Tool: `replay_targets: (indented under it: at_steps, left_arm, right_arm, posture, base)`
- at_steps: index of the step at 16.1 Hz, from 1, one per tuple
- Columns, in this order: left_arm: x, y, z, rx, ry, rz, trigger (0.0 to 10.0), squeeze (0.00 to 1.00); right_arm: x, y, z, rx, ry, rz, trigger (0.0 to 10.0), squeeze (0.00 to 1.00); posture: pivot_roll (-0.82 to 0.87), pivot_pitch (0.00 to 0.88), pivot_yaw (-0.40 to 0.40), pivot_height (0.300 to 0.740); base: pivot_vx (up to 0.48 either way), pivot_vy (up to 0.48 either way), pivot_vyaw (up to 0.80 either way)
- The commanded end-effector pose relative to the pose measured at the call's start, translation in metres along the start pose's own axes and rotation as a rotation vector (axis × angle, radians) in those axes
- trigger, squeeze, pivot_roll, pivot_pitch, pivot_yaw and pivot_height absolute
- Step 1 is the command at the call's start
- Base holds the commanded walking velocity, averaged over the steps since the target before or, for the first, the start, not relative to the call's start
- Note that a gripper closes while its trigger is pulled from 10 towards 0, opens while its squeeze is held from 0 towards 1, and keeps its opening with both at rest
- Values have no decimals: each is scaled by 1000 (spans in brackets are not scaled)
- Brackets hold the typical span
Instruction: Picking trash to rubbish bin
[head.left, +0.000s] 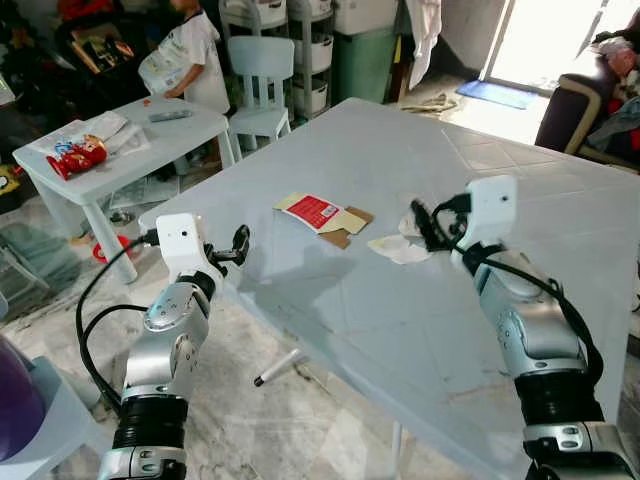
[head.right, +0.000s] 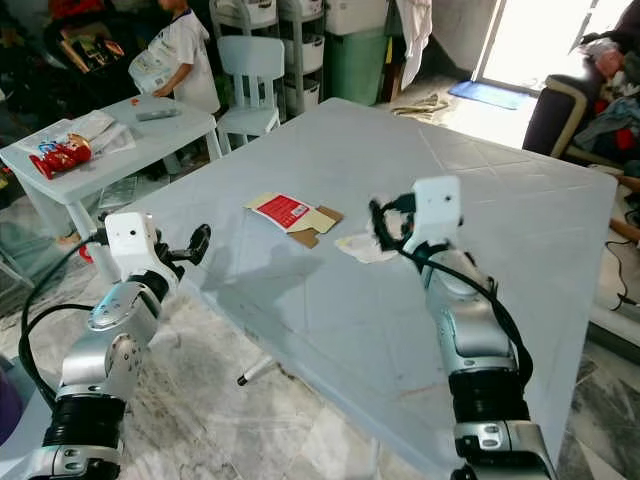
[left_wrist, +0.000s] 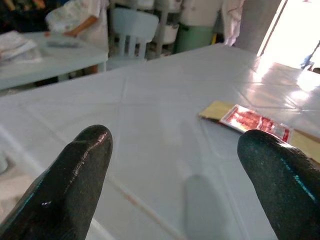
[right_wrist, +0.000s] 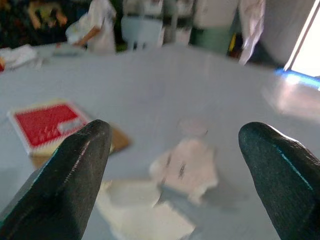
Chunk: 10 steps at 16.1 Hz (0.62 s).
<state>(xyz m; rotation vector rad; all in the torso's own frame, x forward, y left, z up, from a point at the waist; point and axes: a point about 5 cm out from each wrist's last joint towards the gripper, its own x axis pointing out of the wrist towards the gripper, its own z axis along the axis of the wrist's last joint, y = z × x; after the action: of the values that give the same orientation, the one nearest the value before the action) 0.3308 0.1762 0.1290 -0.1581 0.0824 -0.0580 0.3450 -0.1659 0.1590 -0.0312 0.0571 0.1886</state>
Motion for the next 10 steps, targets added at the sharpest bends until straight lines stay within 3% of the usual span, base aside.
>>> replay_targets:
  at_steps: [1, 3, 7, 10]
  left_arm:
    - [0, -1, -4, 5, 3, -24, 10000, 0]
    - [4, -10, -8, -67, 5, -99, 10000, 0]
    - [9, -29, -10, -44, -21, -212, 10000, 0]
    - [5, -50, -10, -38, -35, -321, 10000, 0]
  right_arm:
    - [-2, 2, -5, 10, 30, 23, 10000, 0]
    - [-7, 11, -11, 14, 66, 74, 10000, 0]
    - [-14, 24, -15, -29, 83, 141, 10000, 0]
    - [-17, 28, 8, -183, -72, 256, 10000, 0]
  posture:
    - [101, 39, -2, 740]
    - [91, 67, 1, 740]
    - [68, 112, 12, 740]
    - [85, 116, 6, 740]
  base:
    - [0, 0, 0]
    - [0, 0, 0]
    - [0, 0, 0]
    - [0, 0, 0]
